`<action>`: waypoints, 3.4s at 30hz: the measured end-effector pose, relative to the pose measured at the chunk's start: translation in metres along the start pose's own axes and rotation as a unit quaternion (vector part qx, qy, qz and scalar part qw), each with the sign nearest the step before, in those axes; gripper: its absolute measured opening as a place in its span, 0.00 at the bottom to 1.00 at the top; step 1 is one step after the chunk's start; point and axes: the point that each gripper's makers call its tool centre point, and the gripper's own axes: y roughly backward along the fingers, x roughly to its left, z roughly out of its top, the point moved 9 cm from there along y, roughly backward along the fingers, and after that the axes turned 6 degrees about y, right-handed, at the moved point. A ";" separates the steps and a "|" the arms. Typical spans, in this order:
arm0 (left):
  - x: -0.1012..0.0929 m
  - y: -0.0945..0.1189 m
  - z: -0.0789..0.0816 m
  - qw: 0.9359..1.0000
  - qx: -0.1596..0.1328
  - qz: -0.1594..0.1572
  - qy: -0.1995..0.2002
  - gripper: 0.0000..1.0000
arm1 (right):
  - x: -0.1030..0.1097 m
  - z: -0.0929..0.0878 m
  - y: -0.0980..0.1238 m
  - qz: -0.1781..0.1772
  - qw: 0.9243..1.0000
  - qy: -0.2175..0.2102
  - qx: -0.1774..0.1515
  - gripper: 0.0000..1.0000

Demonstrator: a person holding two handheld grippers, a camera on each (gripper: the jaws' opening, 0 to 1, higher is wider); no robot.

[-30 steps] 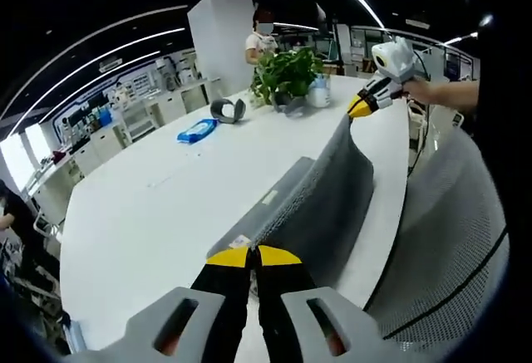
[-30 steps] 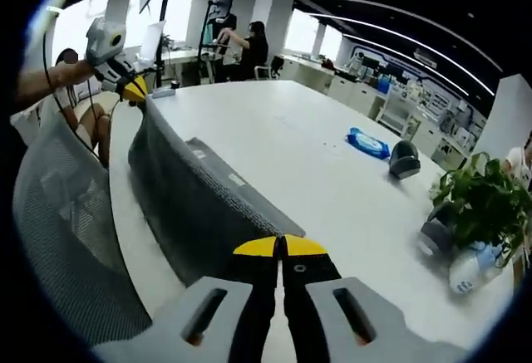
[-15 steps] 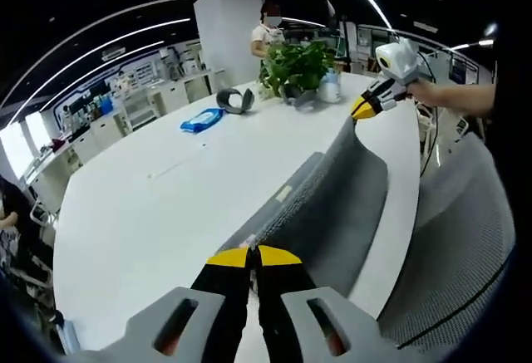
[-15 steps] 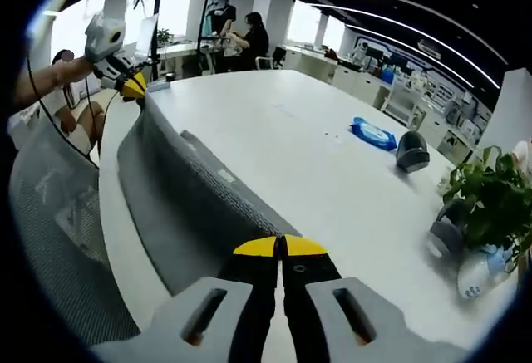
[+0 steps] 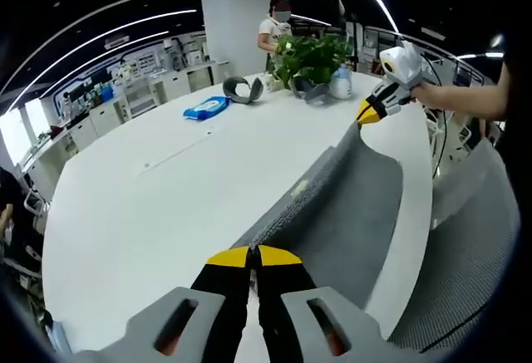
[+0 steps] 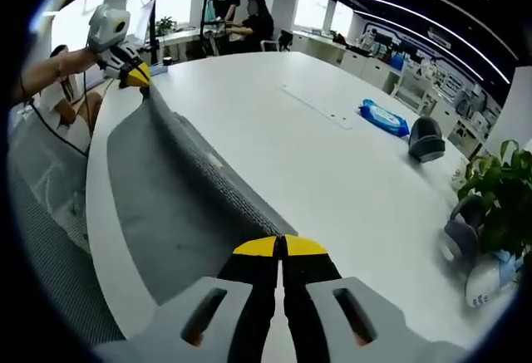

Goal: Fold the towel on the table until its edges align and the towel forms a compact rectangular stack.

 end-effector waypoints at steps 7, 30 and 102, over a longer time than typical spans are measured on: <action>0.011 -0.021 -0.010 1.000 0.021 -0.004 0.012 0.02 | -0.006 -0.003 -0.015 0.011 1.000 -0.008 0.012 0.00; 0.031 -0.075 -0.030 0.998 0.052 0.027 -0.021 0.02 | -0.013 -0.011 -0.064 0.003 0.998 0.025 0.055 0.00; -0.184 -0.103 -0.018 0.967 0.079 -0.155 -0.184 0.01 | 0.055 0.028 -0.110 0.165 0.981 0.103 -0.027 0.00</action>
